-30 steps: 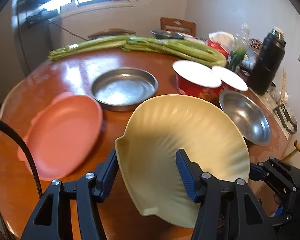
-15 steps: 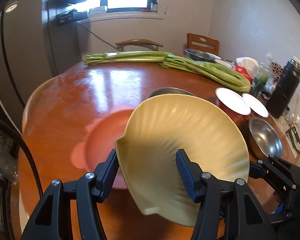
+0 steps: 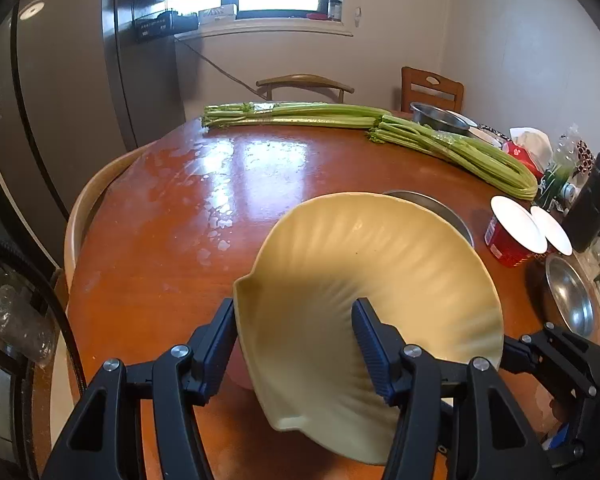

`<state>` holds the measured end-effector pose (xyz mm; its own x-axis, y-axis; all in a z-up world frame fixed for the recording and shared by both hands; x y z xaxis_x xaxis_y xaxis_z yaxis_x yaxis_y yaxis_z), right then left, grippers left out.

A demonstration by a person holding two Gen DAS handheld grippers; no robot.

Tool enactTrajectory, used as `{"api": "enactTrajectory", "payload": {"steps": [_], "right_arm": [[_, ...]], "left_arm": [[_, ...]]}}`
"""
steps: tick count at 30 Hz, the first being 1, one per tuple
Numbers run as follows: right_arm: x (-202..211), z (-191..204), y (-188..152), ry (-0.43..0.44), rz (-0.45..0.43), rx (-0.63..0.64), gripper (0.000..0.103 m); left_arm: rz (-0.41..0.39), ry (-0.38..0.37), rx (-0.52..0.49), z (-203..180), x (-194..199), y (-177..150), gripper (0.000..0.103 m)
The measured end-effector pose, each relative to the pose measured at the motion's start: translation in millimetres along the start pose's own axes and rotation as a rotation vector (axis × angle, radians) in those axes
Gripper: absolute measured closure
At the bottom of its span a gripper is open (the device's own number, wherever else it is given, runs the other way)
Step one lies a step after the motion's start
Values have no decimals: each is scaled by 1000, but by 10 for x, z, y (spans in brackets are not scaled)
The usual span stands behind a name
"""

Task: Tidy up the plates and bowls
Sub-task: 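Lift the yellow plate with the left gripper and carry it over the pink plate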

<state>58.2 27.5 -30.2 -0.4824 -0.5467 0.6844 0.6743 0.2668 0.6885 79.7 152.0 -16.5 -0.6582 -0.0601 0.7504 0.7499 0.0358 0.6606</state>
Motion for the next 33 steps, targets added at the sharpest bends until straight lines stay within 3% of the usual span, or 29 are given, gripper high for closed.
{"api": "enactTrajectory", "payload": {"steps": [15,33], "right_arm": [[-312,37,-111,-17,62,-75,46],[-349,56,-127,-54,80,-44,46]], "left_arm": [[39,-19,34,132,-316,-9,45],[64,0,25,76,-523,50,45]]}}
Point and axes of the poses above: each gripper's, at about its wrist camera, not at the fingertips, and x roughly against the way its jaws point, z to its left, y to its top, the point moved 2 cm from there along -x, roughly the way its jaws point, and after that the axes turned 5 degrees about y, right-handed, at the moved point
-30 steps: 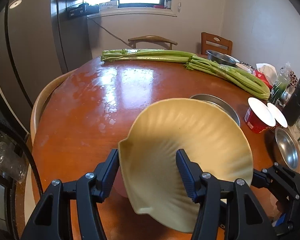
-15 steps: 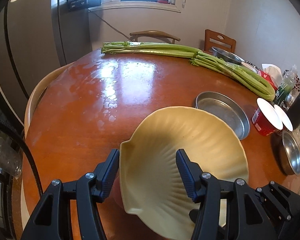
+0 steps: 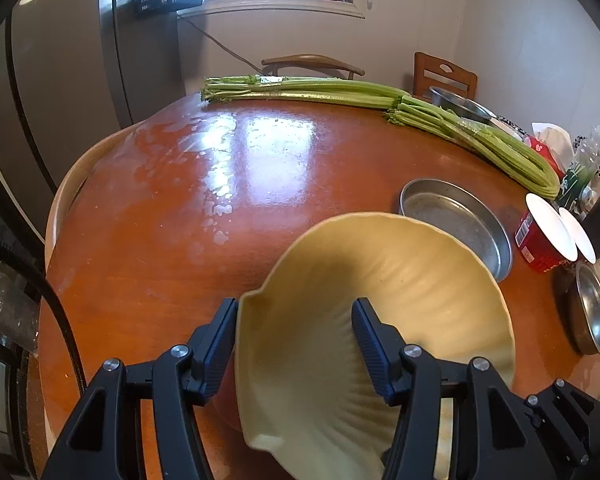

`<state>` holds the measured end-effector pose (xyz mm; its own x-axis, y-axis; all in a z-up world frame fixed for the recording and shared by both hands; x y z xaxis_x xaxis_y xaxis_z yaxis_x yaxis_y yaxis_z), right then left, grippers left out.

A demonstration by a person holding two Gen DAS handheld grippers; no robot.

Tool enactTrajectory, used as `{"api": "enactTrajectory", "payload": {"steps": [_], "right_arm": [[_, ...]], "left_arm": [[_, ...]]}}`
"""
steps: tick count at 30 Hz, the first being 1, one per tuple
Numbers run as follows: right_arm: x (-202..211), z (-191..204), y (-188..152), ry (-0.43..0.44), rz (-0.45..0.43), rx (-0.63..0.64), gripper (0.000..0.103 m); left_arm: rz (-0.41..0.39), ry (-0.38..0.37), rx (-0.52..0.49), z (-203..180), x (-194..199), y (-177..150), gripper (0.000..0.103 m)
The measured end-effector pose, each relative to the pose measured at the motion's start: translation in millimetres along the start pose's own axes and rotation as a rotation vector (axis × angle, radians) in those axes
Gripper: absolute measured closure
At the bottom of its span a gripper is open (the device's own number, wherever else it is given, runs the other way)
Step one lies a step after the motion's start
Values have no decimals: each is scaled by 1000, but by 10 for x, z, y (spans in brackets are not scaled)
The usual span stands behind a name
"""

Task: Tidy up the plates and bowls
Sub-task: 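Lift the yellow plate with the left gripper and carry it over the pink plate, then lower the yellow plate onto the pink plate and open the left gripper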

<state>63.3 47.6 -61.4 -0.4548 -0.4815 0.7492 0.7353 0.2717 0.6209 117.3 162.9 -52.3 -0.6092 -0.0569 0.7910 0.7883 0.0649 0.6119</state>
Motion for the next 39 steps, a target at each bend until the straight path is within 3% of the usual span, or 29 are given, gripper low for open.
{"api": "enactTrajectory", "payload": {"steps": [11,22,39], "right_arm": [[78,-76,-26,8,17,-33,42],[183,-90,-14,-12,-22,-34,41],[239,-131,-57,19,-33,-61,40]], "left_arm": [[31,21,10,66,-138,1,45],[40,33,9,83,-191,10,45],[-2,23,36,121,81,-10,45]]}}
Point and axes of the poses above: each gripper's, at about its wrist camera, not at the fingertips, and x roughly against the way its jaws point, z to its left, y to its top, the point moved 2 cm from there along -x, roughly the way its jaws point, and after that the axes turned 5 degrees about y, right-handed, at the moved point
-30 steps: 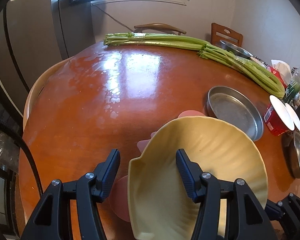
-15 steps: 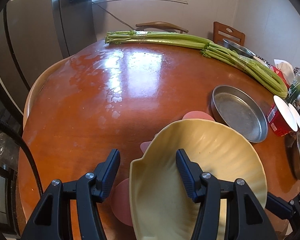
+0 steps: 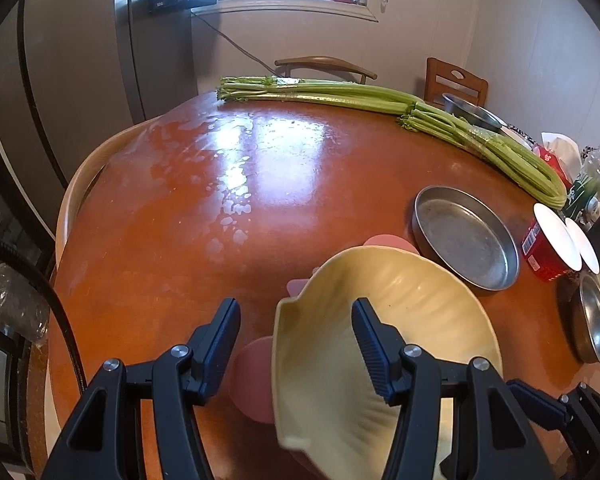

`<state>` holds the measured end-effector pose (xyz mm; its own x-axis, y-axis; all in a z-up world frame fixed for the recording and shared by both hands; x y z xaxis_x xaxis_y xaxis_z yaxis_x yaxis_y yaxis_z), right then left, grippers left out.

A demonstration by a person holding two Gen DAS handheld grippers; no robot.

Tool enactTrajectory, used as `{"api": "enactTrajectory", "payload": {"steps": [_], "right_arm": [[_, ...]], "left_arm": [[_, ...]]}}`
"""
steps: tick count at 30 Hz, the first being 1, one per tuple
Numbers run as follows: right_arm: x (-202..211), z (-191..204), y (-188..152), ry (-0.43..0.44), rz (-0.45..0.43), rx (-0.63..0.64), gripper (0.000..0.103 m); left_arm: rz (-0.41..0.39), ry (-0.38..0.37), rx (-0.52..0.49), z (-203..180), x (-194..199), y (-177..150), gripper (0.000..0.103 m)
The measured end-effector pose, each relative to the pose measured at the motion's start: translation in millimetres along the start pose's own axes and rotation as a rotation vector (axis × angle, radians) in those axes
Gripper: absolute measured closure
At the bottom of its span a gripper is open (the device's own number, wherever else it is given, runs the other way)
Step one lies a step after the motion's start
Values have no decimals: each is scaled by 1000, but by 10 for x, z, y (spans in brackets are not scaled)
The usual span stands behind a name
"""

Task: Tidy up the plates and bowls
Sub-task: 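Lower the yellow plate onto the pink plate and open the left gripper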

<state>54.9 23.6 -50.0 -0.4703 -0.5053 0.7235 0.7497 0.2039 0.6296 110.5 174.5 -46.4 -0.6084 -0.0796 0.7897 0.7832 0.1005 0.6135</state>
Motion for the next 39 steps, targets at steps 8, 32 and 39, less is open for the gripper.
{"api": "enactTrajectory", "payload": {"steps": [8,32,39], "right_arm": [[52,-10,35,21,-22,4,40],[763,-386,85,-51,-176,-54,40],[992,-555,79,-74,-219,-85,40]], "left_arm": [[-16,7,3,4,126,-25,45],[-112,13,-72,-411,723,-18,45],[-133,4,-119,-683,862,-2,44]]}}
Point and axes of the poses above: each gripper's, at about its wrist camera, not at the fingertips, and x roughly against the way its jaws point, z to its left, y to its top, the point moved 2 cm from there along -x, roughly the way its jaws point, and after that the axes turned 5 degrees about y, right-handed, at the moved point
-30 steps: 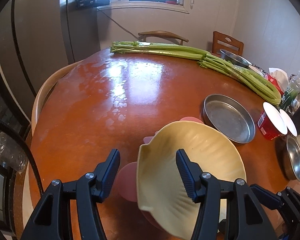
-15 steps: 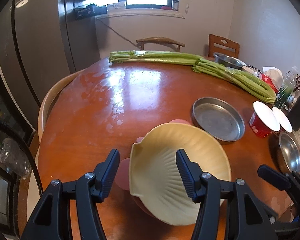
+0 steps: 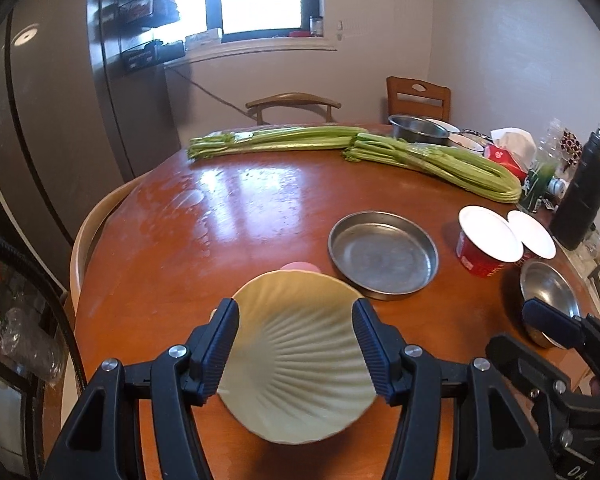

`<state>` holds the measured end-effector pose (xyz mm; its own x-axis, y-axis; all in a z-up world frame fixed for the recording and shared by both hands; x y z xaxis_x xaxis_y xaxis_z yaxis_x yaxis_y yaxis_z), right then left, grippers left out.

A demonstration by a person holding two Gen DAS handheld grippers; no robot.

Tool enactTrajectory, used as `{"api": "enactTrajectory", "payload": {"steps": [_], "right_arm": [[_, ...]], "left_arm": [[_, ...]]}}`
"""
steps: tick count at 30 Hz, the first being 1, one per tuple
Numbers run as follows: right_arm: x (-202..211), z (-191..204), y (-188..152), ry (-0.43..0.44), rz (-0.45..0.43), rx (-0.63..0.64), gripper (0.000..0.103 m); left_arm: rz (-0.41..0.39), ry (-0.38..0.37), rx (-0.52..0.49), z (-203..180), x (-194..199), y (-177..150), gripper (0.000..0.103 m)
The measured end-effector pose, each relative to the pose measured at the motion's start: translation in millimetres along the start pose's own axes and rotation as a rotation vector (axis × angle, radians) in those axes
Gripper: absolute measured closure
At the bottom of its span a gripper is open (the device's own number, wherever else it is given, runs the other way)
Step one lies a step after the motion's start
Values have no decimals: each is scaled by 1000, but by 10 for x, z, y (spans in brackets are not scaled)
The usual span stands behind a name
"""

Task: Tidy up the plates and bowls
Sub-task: 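Lower the yellow plate onto the pink plate and open the left gripper, then move the left gripper to the steel tray rim and grasp it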

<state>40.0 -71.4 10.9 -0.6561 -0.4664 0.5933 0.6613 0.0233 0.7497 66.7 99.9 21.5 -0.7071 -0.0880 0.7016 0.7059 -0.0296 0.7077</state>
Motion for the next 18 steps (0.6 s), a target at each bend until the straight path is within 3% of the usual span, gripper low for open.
{"api": "enactTrajectory", "payload": {"steps": [11,18], "right_arm": [[180,-282,35,-47,-25,-46,40],[37,-403,147,-74,-10,-75,40]], "left_arm": [[-17,-20,-64,-331,45,150,44],[-6,-29,-88,-386,-133,345,44]]}}
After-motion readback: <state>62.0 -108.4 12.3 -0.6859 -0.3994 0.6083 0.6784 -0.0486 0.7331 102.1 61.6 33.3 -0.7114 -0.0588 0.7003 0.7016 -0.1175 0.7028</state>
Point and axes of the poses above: each gripper's, at about its wrist camera, not at the fingertips, and x roughly against the way its jaws point, z to its left, y to its top, the point moved 2 cm from there along -x, roughly the way its jaws point, and after that the axes turned 5 degrees about y, right-handed, at the moved point
